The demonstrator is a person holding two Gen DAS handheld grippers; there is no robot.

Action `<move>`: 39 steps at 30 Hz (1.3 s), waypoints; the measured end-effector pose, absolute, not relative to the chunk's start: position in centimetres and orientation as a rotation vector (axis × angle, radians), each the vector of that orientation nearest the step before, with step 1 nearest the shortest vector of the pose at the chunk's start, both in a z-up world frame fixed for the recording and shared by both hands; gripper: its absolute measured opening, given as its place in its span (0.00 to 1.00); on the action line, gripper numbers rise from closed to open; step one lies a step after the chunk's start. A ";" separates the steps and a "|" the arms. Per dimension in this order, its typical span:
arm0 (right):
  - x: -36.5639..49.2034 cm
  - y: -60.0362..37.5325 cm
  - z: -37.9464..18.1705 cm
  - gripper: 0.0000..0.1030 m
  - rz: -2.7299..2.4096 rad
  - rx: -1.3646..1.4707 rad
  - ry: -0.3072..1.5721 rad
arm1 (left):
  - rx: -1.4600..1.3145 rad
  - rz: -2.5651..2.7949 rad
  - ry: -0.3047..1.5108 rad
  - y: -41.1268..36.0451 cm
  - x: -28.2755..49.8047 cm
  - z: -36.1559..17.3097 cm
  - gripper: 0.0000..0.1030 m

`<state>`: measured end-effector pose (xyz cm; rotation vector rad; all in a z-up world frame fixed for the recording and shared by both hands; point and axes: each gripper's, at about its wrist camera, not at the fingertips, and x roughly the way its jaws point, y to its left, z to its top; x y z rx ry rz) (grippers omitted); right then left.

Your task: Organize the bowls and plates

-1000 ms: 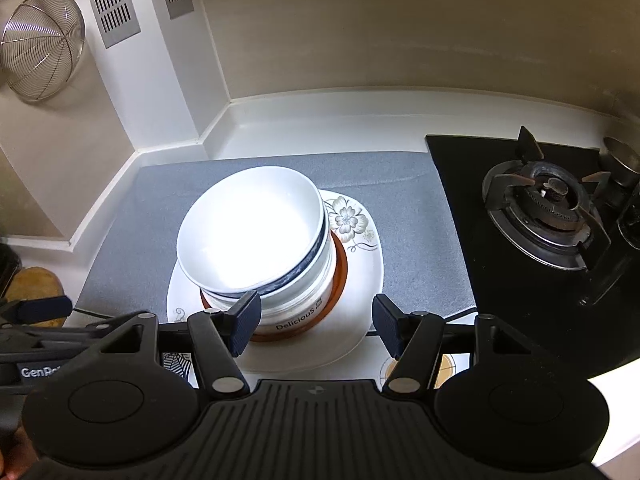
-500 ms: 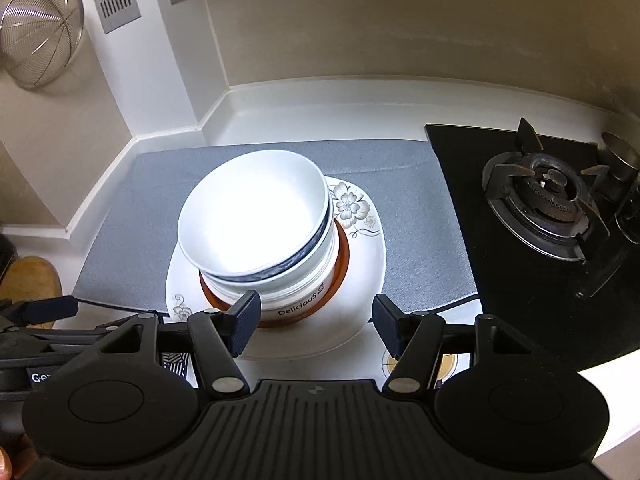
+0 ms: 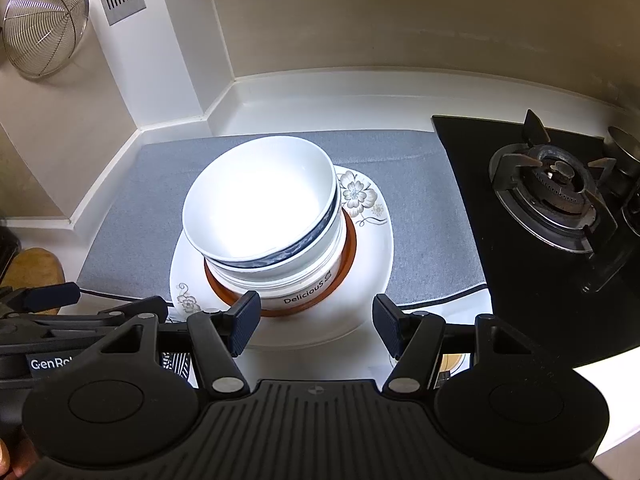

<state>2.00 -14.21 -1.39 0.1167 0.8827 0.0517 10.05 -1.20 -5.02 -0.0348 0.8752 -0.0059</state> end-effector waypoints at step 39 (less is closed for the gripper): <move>1.4 -13.8 -0.7 0.62 0.030 0.077 0.859 | -0.049 -0.022 0.855 -1.3 9.3 -4.7 1.00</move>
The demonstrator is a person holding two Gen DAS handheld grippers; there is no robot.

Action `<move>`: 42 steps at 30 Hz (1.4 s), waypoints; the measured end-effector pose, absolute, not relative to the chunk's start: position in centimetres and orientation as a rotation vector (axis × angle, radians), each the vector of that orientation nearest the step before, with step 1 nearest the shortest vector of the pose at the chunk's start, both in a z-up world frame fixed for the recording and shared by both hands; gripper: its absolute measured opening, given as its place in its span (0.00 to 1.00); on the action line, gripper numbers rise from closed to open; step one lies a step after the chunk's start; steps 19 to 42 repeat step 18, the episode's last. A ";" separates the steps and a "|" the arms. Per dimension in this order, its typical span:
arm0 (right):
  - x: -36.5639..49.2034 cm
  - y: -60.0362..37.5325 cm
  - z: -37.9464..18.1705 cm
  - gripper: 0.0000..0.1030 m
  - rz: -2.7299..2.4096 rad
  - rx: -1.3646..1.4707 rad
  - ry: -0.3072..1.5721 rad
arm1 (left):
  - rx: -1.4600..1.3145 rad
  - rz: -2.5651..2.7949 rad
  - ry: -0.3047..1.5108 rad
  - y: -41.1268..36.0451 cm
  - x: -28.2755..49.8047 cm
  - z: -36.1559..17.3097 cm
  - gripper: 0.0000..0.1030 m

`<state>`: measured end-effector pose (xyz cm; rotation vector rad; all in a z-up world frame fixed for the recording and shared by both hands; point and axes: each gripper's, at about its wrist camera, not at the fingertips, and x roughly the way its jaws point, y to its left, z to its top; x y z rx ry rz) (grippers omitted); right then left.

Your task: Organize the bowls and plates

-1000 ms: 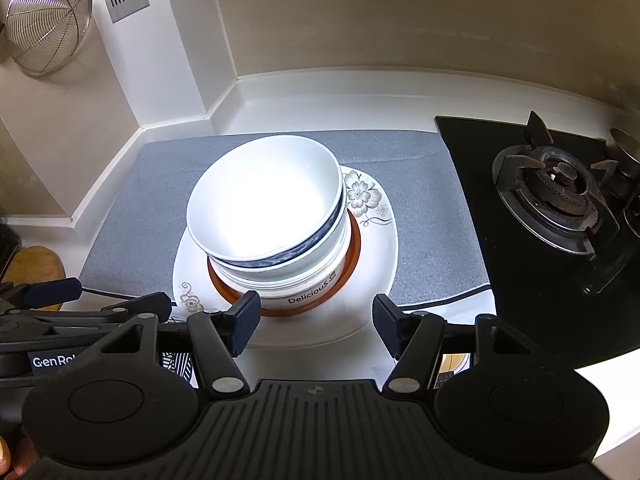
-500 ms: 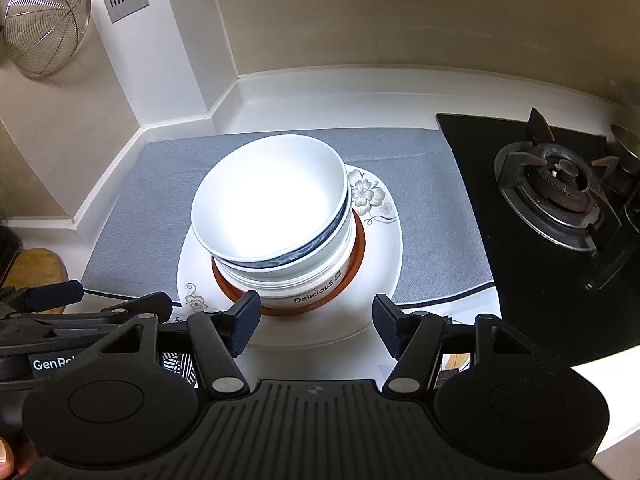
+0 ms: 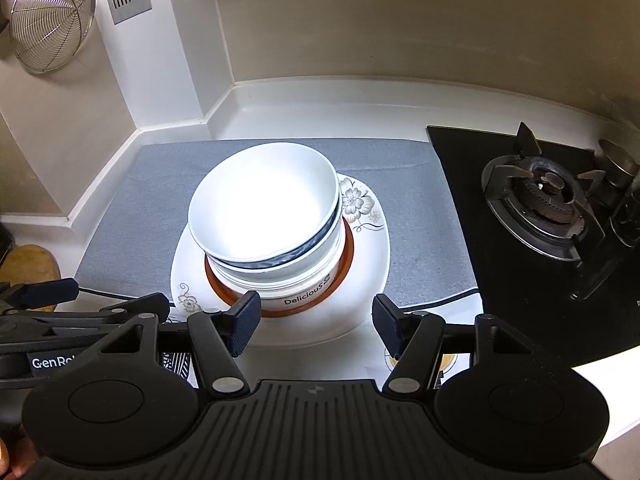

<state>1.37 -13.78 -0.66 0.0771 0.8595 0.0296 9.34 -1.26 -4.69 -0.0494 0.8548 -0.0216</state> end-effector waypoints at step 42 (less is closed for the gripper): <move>1.3 -13.7 -0.5 0.62 0.029 0.079 0.859 | -0.050 -0.032 0.841 -1.2 9.2 -4.5 1.00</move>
